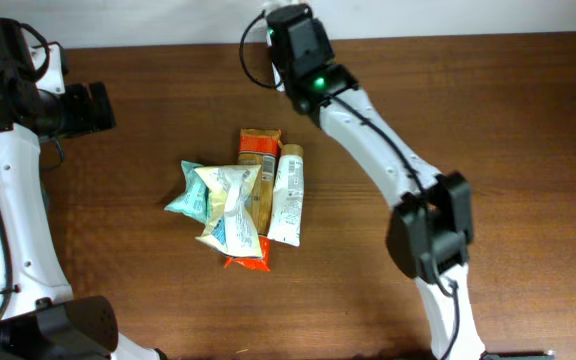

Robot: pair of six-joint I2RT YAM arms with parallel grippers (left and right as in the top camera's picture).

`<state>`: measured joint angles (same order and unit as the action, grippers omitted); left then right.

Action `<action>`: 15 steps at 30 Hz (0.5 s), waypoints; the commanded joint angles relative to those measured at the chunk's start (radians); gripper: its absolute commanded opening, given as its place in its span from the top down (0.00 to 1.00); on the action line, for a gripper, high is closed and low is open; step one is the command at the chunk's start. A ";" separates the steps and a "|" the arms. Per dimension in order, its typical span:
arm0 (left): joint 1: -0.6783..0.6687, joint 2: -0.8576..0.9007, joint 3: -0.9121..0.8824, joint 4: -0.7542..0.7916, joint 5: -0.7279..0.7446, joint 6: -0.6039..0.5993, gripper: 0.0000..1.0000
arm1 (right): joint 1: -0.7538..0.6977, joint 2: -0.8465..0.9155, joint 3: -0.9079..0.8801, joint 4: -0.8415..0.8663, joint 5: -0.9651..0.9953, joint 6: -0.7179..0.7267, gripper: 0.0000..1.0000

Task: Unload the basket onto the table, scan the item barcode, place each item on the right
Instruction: 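Carry the Kleenex pack up to the white scanner with right gripper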

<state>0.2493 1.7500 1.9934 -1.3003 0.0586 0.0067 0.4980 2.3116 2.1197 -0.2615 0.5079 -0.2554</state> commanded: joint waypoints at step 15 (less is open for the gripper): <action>0.002 -0.004 0.005 -0.003 -0.003 0.008 0.01 | -0.037 0.231 0.017 0.253 -0.009 -0.379 0.96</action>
<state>0.2493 1.7500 1.9934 -1.3018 0.0586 0.0067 0.4675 2.5229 2.1197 0.0074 0.5182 -0.6220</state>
